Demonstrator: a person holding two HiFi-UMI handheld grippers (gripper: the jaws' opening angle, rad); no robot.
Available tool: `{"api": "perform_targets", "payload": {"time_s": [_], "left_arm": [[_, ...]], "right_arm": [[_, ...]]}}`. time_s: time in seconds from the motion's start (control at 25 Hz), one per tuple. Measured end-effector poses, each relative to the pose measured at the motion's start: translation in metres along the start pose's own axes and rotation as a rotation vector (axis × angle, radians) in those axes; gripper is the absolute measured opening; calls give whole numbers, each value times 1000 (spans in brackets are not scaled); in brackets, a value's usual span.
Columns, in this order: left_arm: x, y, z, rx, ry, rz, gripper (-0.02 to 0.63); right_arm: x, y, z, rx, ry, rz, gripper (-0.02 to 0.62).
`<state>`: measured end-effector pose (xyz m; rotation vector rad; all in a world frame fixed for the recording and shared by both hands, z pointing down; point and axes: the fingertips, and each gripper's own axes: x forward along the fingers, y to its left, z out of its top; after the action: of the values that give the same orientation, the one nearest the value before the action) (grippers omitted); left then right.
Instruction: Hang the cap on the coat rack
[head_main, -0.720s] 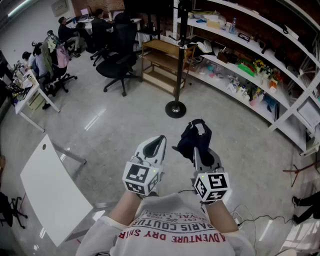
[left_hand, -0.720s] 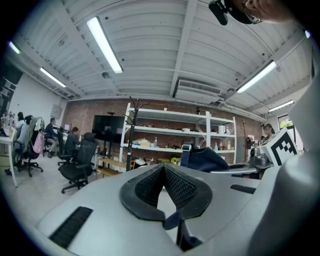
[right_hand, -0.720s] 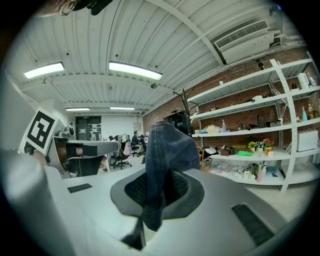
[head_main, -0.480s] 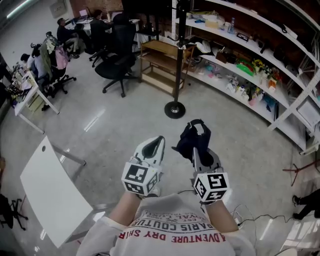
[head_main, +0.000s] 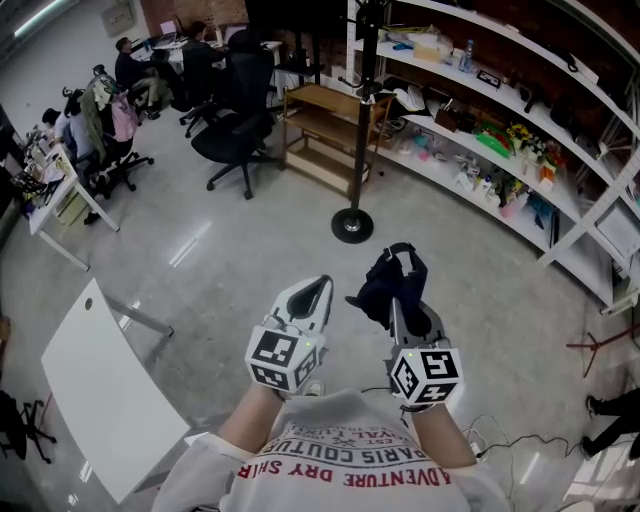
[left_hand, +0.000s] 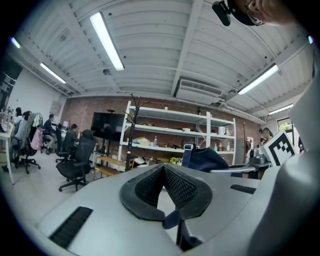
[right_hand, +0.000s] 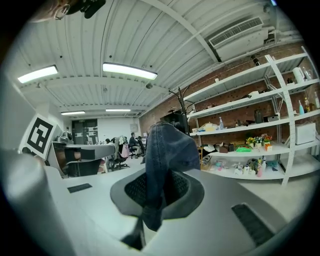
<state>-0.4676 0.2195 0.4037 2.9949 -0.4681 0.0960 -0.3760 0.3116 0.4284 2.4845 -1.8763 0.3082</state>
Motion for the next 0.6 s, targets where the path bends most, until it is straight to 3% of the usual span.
{"api": "perform_targets", "payload": {"time_s": [0.28, 0.6], "left_arm": [[14, 42, -10, -29, 24, -12, 6], [34, 120, -12, -50, 45, -26, 6]], "right_arm": [[36, 6, -7, 12, 35, -34, 25], [103, 20, 1, 16, 41, -97, 25]]}}
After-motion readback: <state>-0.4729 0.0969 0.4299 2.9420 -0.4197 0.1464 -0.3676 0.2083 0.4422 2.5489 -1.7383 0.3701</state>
